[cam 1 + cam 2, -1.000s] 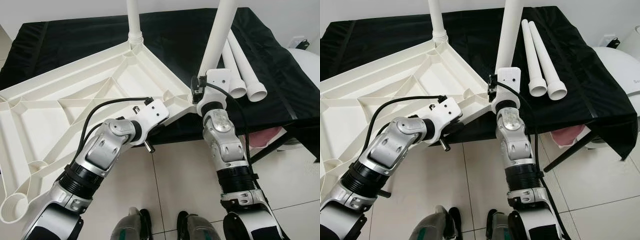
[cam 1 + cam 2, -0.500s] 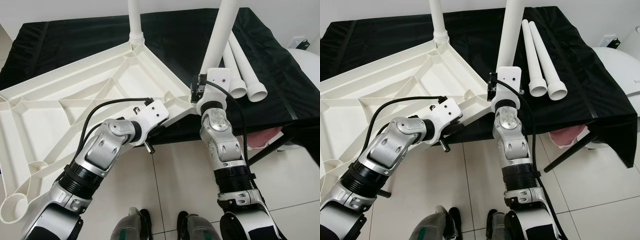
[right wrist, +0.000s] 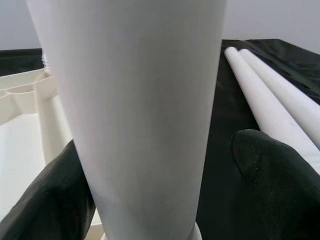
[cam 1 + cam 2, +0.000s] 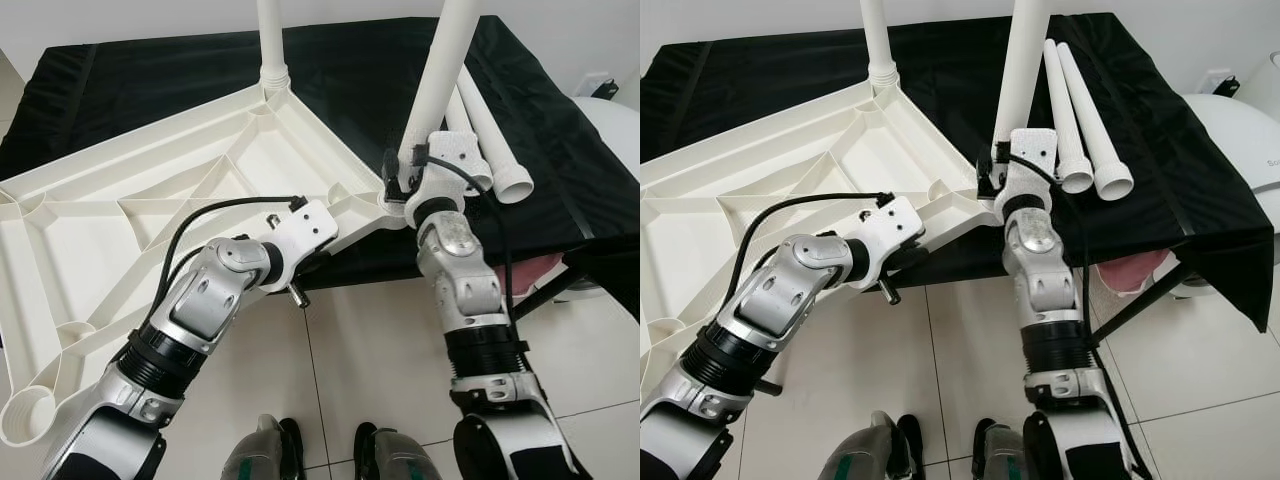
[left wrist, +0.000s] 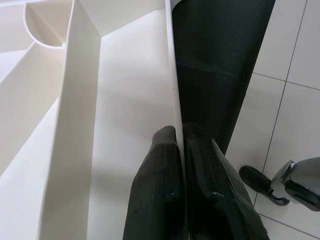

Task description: Building children table

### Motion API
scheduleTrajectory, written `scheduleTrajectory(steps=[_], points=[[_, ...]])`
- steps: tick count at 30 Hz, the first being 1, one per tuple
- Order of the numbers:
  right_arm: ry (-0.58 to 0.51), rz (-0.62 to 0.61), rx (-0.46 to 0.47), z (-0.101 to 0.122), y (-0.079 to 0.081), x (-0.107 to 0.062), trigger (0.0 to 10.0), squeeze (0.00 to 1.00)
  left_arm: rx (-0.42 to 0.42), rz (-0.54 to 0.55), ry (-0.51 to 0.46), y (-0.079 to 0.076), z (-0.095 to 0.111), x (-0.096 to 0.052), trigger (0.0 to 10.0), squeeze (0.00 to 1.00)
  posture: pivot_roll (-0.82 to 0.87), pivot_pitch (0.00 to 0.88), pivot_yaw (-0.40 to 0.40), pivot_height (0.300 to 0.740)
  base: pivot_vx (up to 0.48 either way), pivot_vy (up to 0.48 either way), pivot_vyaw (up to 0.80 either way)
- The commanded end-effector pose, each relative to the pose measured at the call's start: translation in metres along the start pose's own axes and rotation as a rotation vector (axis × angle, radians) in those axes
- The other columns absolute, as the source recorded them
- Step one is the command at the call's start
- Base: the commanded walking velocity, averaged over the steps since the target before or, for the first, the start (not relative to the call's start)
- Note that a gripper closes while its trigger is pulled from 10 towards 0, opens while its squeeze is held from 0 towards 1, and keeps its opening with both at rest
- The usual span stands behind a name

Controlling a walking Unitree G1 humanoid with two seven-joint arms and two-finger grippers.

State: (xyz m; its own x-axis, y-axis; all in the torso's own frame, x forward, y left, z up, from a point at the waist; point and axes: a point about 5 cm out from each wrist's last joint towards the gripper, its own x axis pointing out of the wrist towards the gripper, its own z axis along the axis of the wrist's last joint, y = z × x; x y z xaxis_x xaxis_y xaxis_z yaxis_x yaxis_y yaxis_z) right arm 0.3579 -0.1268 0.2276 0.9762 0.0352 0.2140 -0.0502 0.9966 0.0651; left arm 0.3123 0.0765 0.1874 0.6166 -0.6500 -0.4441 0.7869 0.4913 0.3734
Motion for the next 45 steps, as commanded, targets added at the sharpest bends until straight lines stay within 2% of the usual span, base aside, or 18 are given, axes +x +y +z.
scheduleTrajectory(steps=[1, 2, 4, 6, 7, 8, 11, 17, 20, 26, 27, 29, 30, 34, 35, 37, 38, 45], points=[[-0.009, -0.044, 0.032, 0.005, -0.020, 0.003, 10.0, 0.00, 0.019, 0.027, 0.008, 0.000, -0.001, -0.003, 10.0, 0.00, -0.09, 0.149, 0.031, 0.740, 0.000, 0.000, 0.00], [-0.009, 0.002, 0.023, 0.007, -0.025, 0.005, 10.0, 0.00, 0.019, 0.026, 0.008, 0.000, -0.001, -0.003, 10.0, 0.00, -0.09, 0.149, 0.031, 0.740, 0.000, 0.000, 0.00], [-0.009, 0.002, 0.023, 0.007, -0.025, 0.005, 10.0, 0.00, 0.019, 0.026, 0.008, 0.000, -0.001, -0.003, 10.0, 0.00, -0.09, 0.149, 0.031, 0.740, 0.000, 0.000, 0.00], [0.016, 0.093, 0.045, 0.007, -0.034, 0.008, 10.0, 0.00, 0.019, 0.025, 0.008, 0.000, -0.001, -0.003, 10.0, 0.00, -0.09, 0.145, 0.027, 0.740, 0.000, 0.000, 0.00], [0.016, 0.093, 0.045, 0.007, -0.034, 0.008, 10.0, 0.00, 0.019, 0.025, 0.008, 0.000, -0.001, -0.003, 10.0, 0.00, -0.09, 0.145, 0.027, 0.740, 0.000, 0.000, 0.00], [0.035, 0.151, 0.041, 0.006, -0.036, 0.009, 10.0, 0.00, 0.019, 0.025, 0.008, 0.000, -0.001, -0.003, 10.0, 0.00, -0.09, 0.144, 0.026, 0.740, 0.000, 0.000, 0.00], [0.056, 0.319, 0.005, 0.005, -0.035, 0.007, 10.0, 0.00, 0.020, 0.024, 0.006, -0.001, -0.001, -0.003, 10.0, 0.00, -0.09, 0.141, 0.027, 0.740, 0.000, 0.000, 0.00], [0.066, 0.462, -0.028, 0.005, -0.030, 0.003, 10.0, 0.00, 0.023, 0.022, 0.005, -0.001, -0.001, -0.002, 10.0, 0.00, -0.09, 0.137, 0.029, 0.740, 0.000, 0.000, 0.00], [0.070, 0.602, -0.042, 0.006, -0.027, -0.001, 10.0, 0.00, 0.025, 0.018, 0.005, -0.002, -0.001, -0.002, 10.0, 0.00, -0.09, 0.135, 0.029, 0.740, 0.000, 0.000, 0.00], [0.081, 0.625, -0.033, 0.008, -0.032, 0.002, 9.8, 0.00, 0.025, 0.017, 0.007, -0.002, -0.001, -0.002, 10.0, 0.00, -0.09, 0.135, 0.029, 0.740, 0.000, 0.000, 0.00], [0.083, 0.625, -0.036, 0.008, -0.034, 0.003, 0.0, 0.00, 0.025, 0.018, 0.007, -0.002, -0.001, -0.002, 10.0, 0.00, -0.09, 0.135, 0.028, 0.740, 0.000, 0.000, 0.00], [0.083, 0.625, -0.036, 0.008, -0.034, 0.003, 0.0, 0.00, 0.025, 0.018, 0.007, -0.002, -0.001, -0.002, 10.0, 0.00, -0.09, 0.135, 0.028, 0.740, 0.000, 0.000, 0.00], [0.086, 0.630, -0.037, 0.009, -0.036, 0.004, 10.0, 0.00, 0.025, 0.019, 0.007, -0.002, -0.001, -0.002, 10.0, 0.00, -0.09, 0.135, 0.028, 0.740, 0.000, 0.000, 0.00], [0.092, 0.650, -0.048, 0.008, -0.039, 0.003, 10.0, 0.00, 0.024, 0.019, 0.007, -0.002, -0.001, -0.002, 10.0, 0.00, -0.09, 0.138, 0.029, 0.740, 0.000, 0.000, 0.00], [0.094, 0.654, -0.055, 0.008, -0.040, 0.003, 7.2, 0.00, 0.024, 0.018, 0.007, -0.002, -0.001, -0.002, 10.0, 0.00, -0.09, 0.142, 0.031, 0.740, 0.000, 0.000, 0.00], [0.096, 0.660, -0.059, 0.007, -0.042, 0.003, 7.2, 0.00, 0.023, 0.018, 0.006, -0.002, -0.001, -0.002, 10.0, 0.00, -0.09, 0.142, 0.031, 0.740, 0.000, 0.000, 0.00], [0.094, 0.671, -0.054, 0.007, -0.043, 0.002, 0.0, 0.00, 0.022, 0.018, 0.006, -0.002, -0.001, -0.002, 10.0, 0.00, -0.09, 0.149, 0.030, 0.740, 0.000, 0.000, 0.00], [0.104, 0.651, -0.056, 0.005, -0.049, 0.001, 0.0, 0.00, 0.019, 0.018, 0.007, -0.002, -0.001, -0.002, 10.0, 0.00, -0.10, 0.157, 0.032, 0.740, 0.000, 0.000, 0.00]])
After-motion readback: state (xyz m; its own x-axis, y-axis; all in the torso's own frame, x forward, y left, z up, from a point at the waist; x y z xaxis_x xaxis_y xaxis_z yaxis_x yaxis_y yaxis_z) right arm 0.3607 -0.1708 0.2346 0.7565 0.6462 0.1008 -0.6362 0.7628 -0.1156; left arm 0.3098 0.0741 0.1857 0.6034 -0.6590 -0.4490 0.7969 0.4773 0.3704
